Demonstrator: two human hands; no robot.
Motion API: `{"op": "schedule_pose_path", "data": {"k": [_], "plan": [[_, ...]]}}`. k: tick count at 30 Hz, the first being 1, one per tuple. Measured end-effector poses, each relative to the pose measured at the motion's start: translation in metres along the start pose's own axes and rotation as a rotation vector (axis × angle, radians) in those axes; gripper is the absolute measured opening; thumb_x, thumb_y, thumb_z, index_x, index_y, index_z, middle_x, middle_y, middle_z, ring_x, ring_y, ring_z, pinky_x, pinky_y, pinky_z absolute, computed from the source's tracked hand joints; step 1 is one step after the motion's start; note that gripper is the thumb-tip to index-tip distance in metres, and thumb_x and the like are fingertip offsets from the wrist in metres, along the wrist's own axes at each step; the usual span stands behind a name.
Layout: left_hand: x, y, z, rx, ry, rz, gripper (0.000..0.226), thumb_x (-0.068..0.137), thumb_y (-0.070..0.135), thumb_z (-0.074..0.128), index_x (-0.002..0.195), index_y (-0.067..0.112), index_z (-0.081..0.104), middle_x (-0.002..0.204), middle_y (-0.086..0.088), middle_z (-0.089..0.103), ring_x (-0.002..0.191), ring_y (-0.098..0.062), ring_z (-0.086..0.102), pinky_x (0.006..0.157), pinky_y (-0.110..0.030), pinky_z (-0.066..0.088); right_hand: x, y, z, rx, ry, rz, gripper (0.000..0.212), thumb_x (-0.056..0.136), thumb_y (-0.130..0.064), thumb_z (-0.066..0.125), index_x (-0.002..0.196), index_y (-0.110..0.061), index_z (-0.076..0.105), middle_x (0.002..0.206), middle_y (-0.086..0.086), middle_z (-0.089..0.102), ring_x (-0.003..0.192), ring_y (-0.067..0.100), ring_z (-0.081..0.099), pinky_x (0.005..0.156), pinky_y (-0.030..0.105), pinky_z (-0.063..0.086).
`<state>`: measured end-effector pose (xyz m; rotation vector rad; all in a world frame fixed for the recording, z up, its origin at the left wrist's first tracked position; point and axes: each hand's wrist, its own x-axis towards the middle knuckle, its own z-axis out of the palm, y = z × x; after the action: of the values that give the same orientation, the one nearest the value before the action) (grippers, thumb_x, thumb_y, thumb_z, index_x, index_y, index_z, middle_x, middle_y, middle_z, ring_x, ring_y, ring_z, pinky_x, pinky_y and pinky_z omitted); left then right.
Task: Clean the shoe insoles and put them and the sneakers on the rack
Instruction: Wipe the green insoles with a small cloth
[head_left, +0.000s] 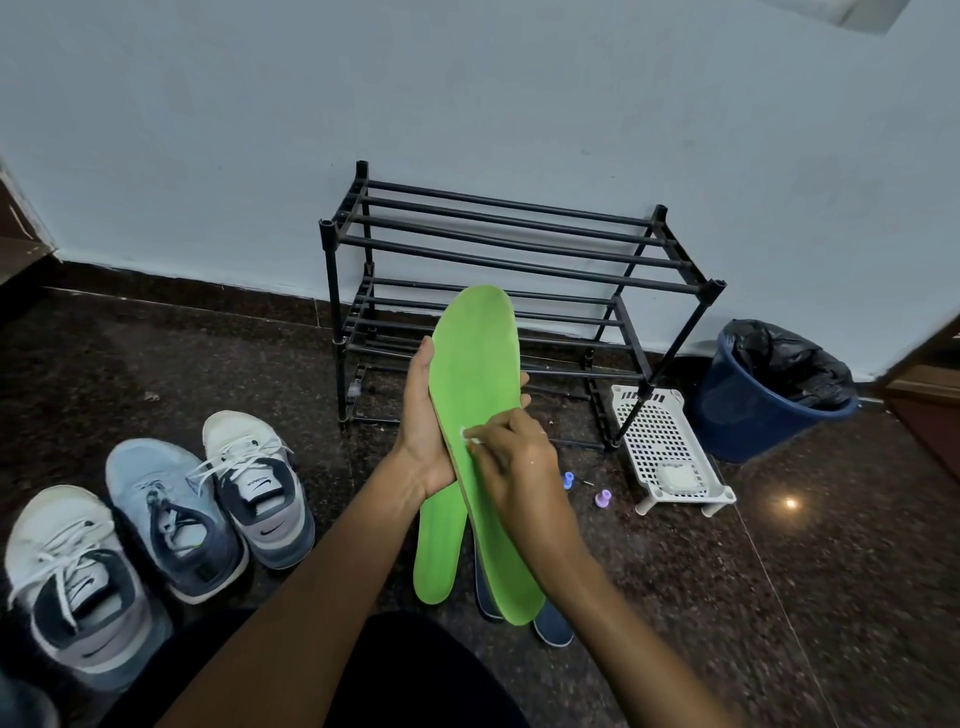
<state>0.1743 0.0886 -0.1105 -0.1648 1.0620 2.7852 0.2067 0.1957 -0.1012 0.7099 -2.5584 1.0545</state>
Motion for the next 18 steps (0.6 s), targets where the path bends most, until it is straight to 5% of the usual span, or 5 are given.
{"op": "schedule_pose_path", "data": {"k": [7,12,18], "plan": [[0.0,-0.001,0.002,-0.006,0.02,0.001,0.078,0.086,0.069,0.026,0.111,0.007,0.066,0.112,-0.024,0.064,0.097,-0.031,0.064,0.093,-0.044,0.047,0.021,0.012,-0.003,-0.059,0.081,0.091,0.013,0.084,0.001,0.059,0.093,0.003,0.068,0.086,0.011,0.056,0.087,0.029,0.054,0.074,0.023,0.037],[0.001,0.001,0.001,-0.024,0.012,-0.011,0.081,0.084,0.071,0.026,0.116,0.007,0.063,0.117,-0.026,0.061,0.102,-0.036,0.061,0.091,-0.047,0.049,0.003,0.005,0.0,0.06,0.042,0.091,0.014,0.083,-0.004,0.062,0.093,-0.009,0.071,0.085,-0.001,0.056,0.084,0.023,0.057,0.08,0.043,0.047],[0.001,0.001,0.004,-0.046,0.039,-0.044,0.089,0.08,0.075,0.029,0.126,0.004,0.055,0.125,-0.028,0.056,0.115,-0.037,0.057,0.097,-0.047,0.045,0.006,0.0,-0.011,0.187,0.043,0.202,0.012,0.084,-0.006,0.063,0.092,-0.005,0.071,0.086,0.001,0.059,0.08,0.0,0.053,0.073,0.0,0.036]]}}
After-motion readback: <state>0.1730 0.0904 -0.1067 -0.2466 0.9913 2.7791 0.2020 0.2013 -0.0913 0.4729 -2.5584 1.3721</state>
